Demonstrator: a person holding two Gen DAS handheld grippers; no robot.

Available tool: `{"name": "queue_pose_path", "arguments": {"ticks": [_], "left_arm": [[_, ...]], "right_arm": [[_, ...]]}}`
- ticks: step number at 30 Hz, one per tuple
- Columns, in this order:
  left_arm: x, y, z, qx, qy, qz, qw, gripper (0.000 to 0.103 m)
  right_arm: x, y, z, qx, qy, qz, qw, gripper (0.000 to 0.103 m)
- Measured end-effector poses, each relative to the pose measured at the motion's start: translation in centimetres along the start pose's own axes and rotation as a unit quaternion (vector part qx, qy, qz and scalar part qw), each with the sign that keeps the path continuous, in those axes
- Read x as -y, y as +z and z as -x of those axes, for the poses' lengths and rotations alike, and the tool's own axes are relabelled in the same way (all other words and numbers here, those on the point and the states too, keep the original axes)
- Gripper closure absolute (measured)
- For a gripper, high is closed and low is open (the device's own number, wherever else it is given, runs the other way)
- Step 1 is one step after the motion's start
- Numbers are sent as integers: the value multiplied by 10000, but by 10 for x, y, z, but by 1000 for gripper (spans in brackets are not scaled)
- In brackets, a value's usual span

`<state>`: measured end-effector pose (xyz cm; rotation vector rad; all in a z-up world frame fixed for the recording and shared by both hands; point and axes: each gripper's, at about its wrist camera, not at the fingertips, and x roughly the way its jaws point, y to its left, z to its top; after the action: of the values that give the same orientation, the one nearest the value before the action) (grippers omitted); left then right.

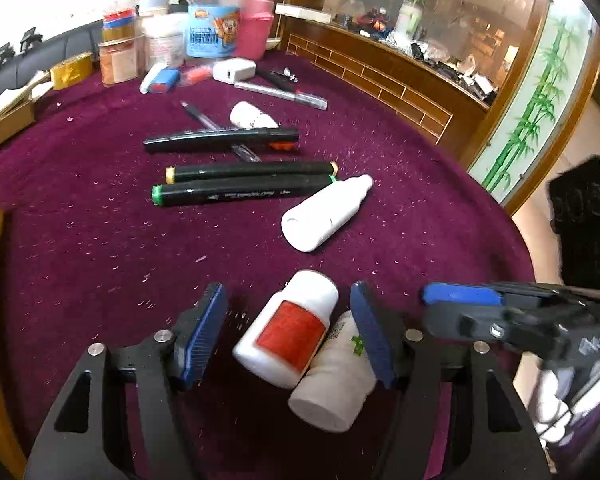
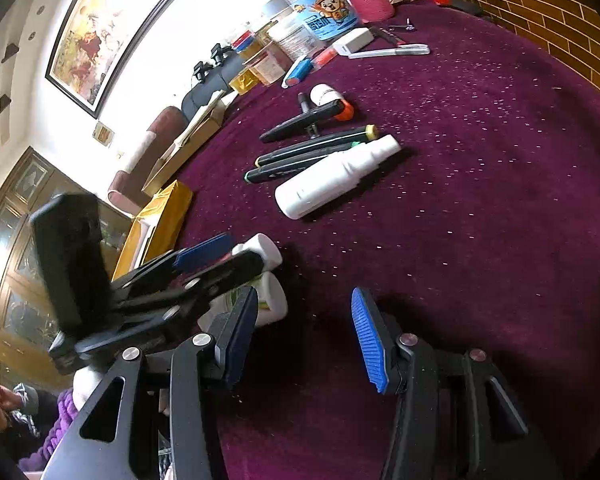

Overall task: Organize rigid objects
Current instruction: 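Grasp the red-labelled white pill bottle with the left gripper while the right grasps the green-labelled bottle, then set both white pill bottles into the tray and open both grippers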

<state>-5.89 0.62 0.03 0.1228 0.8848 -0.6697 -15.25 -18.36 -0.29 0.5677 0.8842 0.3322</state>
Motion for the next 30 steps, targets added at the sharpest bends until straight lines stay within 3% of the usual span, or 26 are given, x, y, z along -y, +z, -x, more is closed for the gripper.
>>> {"name": "queue_pose_path", "arguments": {"ticks": [1, 6, 9, 14, 16, 19, 23, 27, 30], "left_arm": [[-4, 0, -8, -143, -112, 163, 9997, 71], [-7, -8, 4, 21, 9, 299, 9996, 71], [-19, -16, 27, 280, -140, 649, 9974, 71], [-36, -34, 82, 938, -336, 1157, 9883, 71], [-45, -42, 100, 1174, -453, 1398, 9822, 71], [-58, -49, 117, 1319, -493, 1645, 9763, 71], [-70, -59, 133, 1492, -481, 1836, 9704, 71], [-80, -71, 144, 1646, -511, 1952, 9655, 71], [-90, -78, 151, 1741, -474, 2078, 9614, 71]], "right_arm": [[0, -1, 1, -2, -16, 20, 10000, 59], [0, -10, 2, -74, -28, 141, 9999, 59], [-5, -15, -4, -190, 53, 190, 9996, 59], [-23, -22, -19, -441, 215, 324, 9983, 57], [-31, -22, -25, -444, 194, 359, 9982, 48], [-43, -19, -36, -540, 177, 379, 9977, 47], [-61, -17, -48, -585, -267, 524, 9966, 46], [-83, -25, -56, -502, -1031, 1073, 9876, 47], [-99, -34, -61, -411, -1513, 1535, 9756, 68]]}}
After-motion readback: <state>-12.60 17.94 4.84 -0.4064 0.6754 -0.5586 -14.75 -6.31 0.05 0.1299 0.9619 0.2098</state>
